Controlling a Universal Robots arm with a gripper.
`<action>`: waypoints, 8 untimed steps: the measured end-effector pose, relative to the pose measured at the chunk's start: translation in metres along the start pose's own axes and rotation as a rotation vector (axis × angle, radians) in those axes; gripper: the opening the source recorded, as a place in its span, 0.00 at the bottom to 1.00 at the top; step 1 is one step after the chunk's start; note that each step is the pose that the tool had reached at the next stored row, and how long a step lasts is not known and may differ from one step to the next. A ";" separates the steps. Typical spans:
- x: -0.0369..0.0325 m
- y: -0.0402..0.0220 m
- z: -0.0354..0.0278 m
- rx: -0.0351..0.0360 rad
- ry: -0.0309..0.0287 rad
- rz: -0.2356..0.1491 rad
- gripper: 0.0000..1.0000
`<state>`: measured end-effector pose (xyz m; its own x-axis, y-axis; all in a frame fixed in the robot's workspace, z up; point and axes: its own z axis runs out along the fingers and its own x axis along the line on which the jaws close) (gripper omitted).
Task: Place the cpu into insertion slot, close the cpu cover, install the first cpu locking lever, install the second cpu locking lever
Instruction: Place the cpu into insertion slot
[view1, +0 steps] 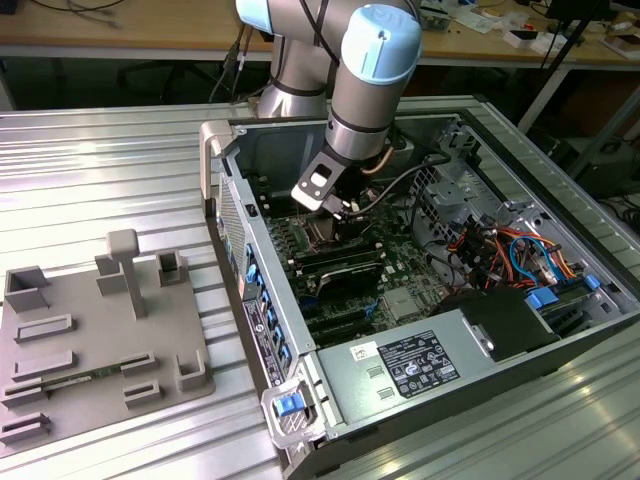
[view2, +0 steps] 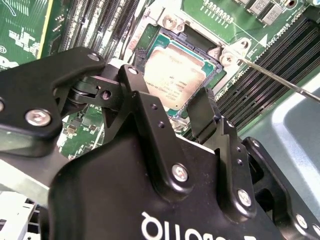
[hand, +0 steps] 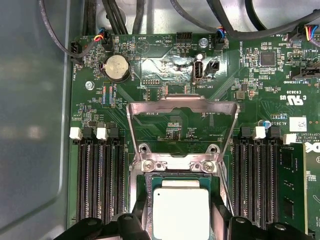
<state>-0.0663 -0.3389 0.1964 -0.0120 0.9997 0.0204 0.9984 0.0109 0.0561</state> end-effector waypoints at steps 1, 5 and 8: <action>0.0001 0.0000 0.0000 0.0000 -0.0001 0.000 0.59; 0.0007 0.0000 0.0000 -0.0001 -0.0003 0.005 0.59; 0.0008 0.0000 0.0000 -0.0001 -0.0003 0.005 0.59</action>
<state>-0.0663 -0.3381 0.1964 -0.0072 0.9998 0.0204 0.9984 0.0060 0.0562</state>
